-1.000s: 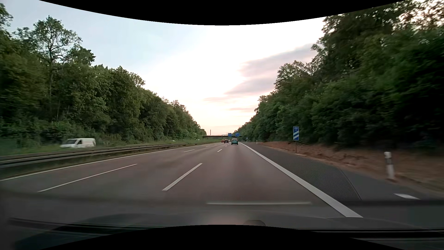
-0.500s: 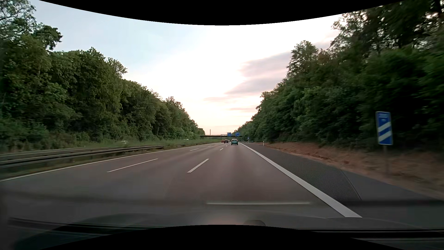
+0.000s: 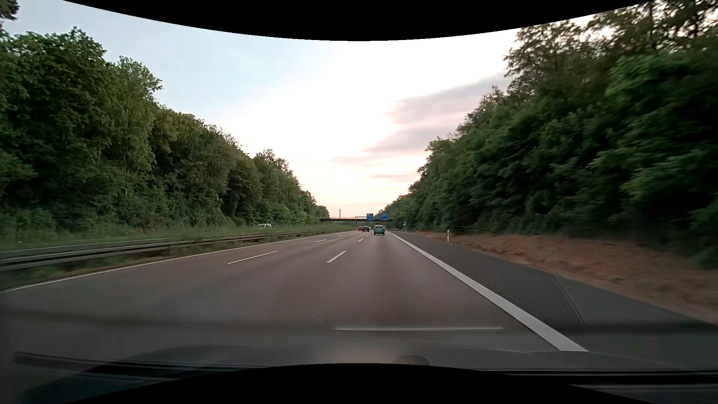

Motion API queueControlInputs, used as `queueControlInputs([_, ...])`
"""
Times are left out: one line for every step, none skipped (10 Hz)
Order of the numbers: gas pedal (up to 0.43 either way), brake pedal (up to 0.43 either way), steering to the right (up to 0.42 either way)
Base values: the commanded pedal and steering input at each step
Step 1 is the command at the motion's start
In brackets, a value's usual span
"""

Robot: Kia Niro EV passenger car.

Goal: Follow the waypoints while adhering to traffic rules and regulations

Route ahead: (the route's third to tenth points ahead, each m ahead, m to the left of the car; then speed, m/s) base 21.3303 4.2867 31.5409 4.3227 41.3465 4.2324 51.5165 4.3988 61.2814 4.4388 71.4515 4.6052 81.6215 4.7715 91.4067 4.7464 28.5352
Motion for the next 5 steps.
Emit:
queueControlInputs([0.177,0.000,-0.002])
queueControlInputs([0.177,0.000,-0.002])
queueControlInputs([0.177,0.000,-0.001])
queueControlInputs([0.177,0.000,-0.001])
queueControlInputs([0.177,0.000,-0.001])
